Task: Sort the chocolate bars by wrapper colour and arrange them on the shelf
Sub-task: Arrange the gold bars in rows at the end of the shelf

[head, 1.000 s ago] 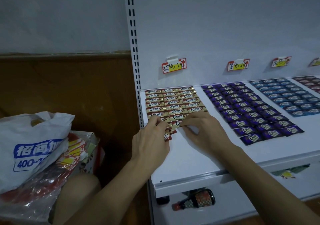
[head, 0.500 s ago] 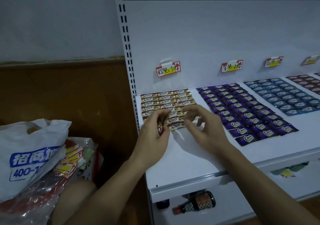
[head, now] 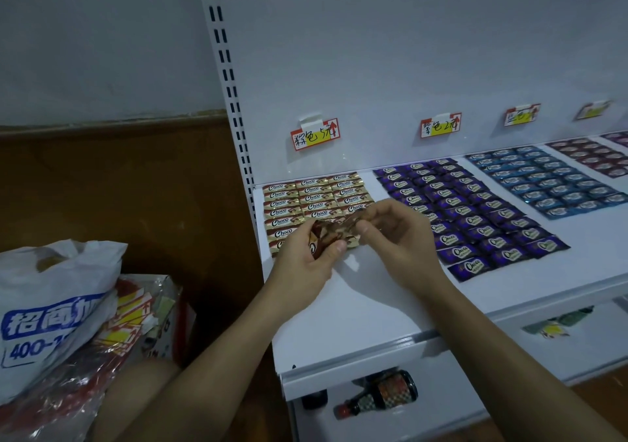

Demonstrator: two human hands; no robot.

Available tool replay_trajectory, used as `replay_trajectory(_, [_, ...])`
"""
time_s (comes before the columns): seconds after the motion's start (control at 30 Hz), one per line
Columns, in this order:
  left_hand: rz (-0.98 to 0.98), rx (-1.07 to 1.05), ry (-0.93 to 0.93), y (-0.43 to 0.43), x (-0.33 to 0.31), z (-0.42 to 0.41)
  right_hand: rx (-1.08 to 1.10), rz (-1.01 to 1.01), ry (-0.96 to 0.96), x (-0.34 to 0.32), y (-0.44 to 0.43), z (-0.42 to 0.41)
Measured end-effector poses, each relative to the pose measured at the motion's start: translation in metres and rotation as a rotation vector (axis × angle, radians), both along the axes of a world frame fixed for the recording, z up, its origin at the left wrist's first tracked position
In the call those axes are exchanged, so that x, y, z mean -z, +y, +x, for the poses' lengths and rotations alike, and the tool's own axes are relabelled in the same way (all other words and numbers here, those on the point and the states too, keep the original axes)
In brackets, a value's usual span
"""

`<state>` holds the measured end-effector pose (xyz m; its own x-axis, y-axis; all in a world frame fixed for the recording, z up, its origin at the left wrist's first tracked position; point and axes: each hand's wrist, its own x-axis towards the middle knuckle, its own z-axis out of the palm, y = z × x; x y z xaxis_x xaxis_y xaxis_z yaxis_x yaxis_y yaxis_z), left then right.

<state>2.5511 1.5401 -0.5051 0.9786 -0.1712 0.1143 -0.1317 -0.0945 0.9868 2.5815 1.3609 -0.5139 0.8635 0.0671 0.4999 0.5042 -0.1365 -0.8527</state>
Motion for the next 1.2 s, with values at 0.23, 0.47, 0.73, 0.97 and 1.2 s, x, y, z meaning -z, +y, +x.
replay_trajectory(0.23, [0.078, -0.116, -0.011, 0.002, 0.008, 0.004, 0.346, -0.138, -0.098, -0.007, -0.016, 0.004])
replay_trajectory(0.47, [0.903, -0.118, -0.373, -0.014, 0.010, -0.013, 0.349, -0.911, -0.416, 0.014, -0.033, 0.005])
replay_trajectory(0.73, [1.058, -0.078, -0.365, -0.015, 0.008, -0.012, 0.433, -0.920, -0.235, 0.016, -0.034, -0.003])
replay_trajectory(0.97, [1.073, -0.077, -0.368, -0.015, 0.009, -0.010, 0.420, -0.924, -0.197, 0.014, -0.031, -0.005])
replay_trajectory(1.2, [1.062, -0.089, -0.374, -0.016, 0.012, -0.010, 0.401, -0.932, -0.176, 0.013, -0.030, -0.005])
